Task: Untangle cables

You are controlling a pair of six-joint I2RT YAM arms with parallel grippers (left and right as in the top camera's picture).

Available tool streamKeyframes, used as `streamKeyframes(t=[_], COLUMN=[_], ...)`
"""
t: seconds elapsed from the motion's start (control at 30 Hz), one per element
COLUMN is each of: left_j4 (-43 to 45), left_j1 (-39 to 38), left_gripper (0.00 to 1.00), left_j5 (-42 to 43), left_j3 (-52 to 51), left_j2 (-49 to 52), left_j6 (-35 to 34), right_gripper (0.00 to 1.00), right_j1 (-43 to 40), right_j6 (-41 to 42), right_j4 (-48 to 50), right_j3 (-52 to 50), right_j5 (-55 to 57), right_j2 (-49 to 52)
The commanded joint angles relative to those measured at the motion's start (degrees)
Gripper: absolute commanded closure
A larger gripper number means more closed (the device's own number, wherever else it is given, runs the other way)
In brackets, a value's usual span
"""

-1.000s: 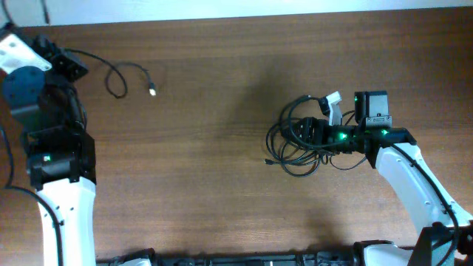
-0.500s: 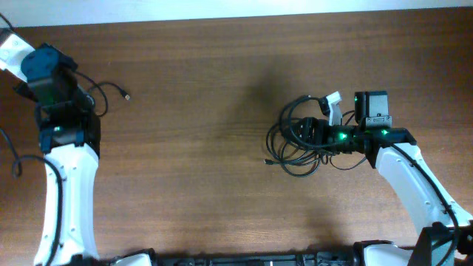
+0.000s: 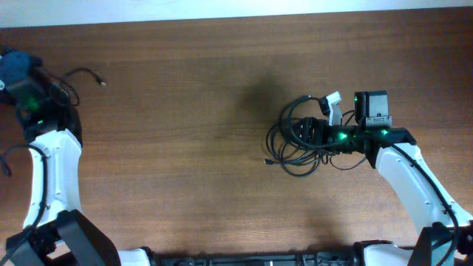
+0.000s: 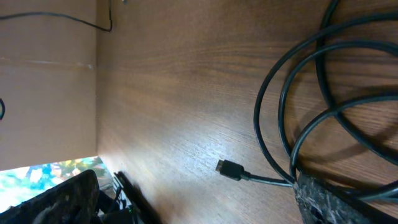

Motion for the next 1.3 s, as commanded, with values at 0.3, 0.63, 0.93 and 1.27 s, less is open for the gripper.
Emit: streamKeyframes(t=[0.3,0.63,0.93,1.27], left_j4=[-16.33,-20.63,-32.57,-45.13], left_j1=[0.09,-2.75,-9.29,-20.33], left_gripper=[1.0,0.01,0.01,0.01], left_j5=[14.34,19.54,26.67,49.59], left_j3=[0.96,0.98,1.07,0.96], left_j2=[15.1,9.77,-8.11,-11.76], left_j6=[-2.43,-2.54,-2.6,-2.58], right_gripper=[0.01,0.01,0.01,0.01], right_j1=[0.37,0.37,0.37,0.37], right_j6=[-0.79,-0.79,-0.79,-0.79], right_j4=[0.02,0.02,0.02,0.02], right_j3=[0.33,0.33,0.33,0.33], right_j5=[0.13,0.13,0.13,0.13], right_j2=[0.26,0.26,0.26,0.26])
